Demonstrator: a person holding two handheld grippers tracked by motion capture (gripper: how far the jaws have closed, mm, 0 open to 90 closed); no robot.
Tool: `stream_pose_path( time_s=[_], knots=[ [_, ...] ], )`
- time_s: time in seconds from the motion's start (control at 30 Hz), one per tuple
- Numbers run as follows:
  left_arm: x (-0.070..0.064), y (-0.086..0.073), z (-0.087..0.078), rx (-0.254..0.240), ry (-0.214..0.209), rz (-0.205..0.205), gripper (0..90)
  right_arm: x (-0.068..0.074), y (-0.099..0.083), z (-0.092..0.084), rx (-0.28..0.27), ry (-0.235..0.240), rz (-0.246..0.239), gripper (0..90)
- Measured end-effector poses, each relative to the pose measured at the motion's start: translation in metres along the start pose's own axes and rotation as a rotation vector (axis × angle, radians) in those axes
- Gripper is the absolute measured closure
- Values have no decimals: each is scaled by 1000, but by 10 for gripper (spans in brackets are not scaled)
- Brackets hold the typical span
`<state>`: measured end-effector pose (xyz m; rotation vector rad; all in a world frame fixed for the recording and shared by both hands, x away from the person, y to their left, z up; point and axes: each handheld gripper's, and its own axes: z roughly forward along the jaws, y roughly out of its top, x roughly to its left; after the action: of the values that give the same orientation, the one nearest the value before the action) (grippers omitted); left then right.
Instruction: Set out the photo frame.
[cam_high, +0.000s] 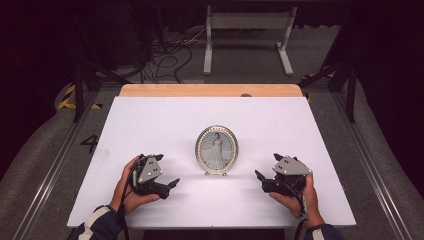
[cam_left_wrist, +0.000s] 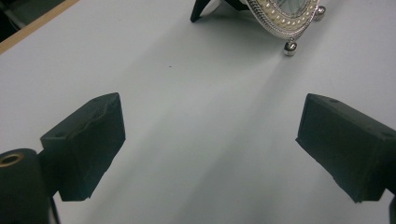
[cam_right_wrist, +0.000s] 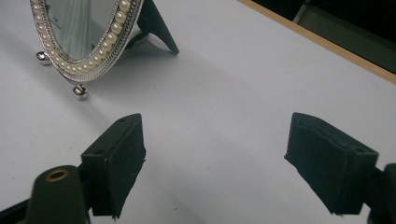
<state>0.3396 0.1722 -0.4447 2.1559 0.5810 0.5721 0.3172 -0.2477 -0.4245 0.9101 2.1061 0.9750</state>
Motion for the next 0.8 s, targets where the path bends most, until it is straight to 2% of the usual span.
stream_pose_path(
  time_s=[0.13,0.43,0.8],
  knots=[
    [2,-7,-5,5,4,-16,81,-2,-4,-3,5,-7,-3,192],
    [6,-18,-18,-1,8,-24,81,-10,-14,-12,6,-38,16,186],
    [14,-33,-32,21,35,-53,81,-17,-25,-21,16,-56,38,186]
  ],
)
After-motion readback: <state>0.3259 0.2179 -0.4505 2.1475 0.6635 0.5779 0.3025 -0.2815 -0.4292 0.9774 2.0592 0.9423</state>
